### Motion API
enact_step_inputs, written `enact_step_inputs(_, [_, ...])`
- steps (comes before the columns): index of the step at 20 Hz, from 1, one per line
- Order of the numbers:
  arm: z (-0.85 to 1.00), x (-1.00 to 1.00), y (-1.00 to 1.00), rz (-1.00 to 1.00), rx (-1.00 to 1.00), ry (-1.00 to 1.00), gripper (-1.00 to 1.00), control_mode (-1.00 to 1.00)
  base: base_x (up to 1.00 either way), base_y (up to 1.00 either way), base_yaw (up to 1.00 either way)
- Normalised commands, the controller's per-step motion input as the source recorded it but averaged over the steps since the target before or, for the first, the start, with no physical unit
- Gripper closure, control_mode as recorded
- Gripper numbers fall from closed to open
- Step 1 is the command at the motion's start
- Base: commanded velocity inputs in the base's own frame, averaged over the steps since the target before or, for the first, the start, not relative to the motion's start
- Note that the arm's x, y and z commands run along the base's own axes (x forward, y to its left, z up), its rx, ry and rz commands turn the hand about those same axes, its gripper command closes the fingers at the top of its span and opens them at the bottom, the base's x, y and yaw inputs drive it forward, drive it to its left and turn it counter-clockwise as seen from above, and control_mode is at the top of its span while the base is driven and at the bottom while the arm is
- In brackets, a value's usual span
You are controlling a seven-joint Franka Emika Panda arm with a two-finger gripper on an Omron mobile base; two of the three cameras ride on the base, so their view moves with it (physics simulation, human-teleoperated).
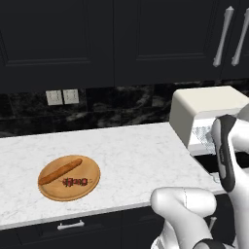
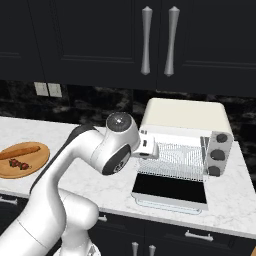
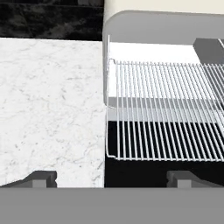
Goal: Pick up the kebab skewer and baguette bread, and place them inside the toaster oven. Close the toaster oven door and start by setting the timer.
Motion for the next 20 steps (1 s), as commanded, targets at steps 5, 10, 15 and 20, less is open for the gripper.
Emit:
enact_step_inputs(5, [0.01,0.03,0.31,-0.04,0.0,0.0,-1.0,-1.0,0.0,0.0,0.0])
enact_step_inputs(10, [0.0,0.0,0.25,-0.03,0.0,0.0,-1.0,-1.0,0.0,0.0,0.0])
enact_step_inputs(15, [0.0,0.0,0.33,-0.03,0.0,0.0,-1.0,-1.0,0.0,0.0,0.0])
enact_step_inputs(20, [0.0,0.0,0.44,-0.01,0.0,0.0,-1.0,-1.0,0.0,0.0,0.0])
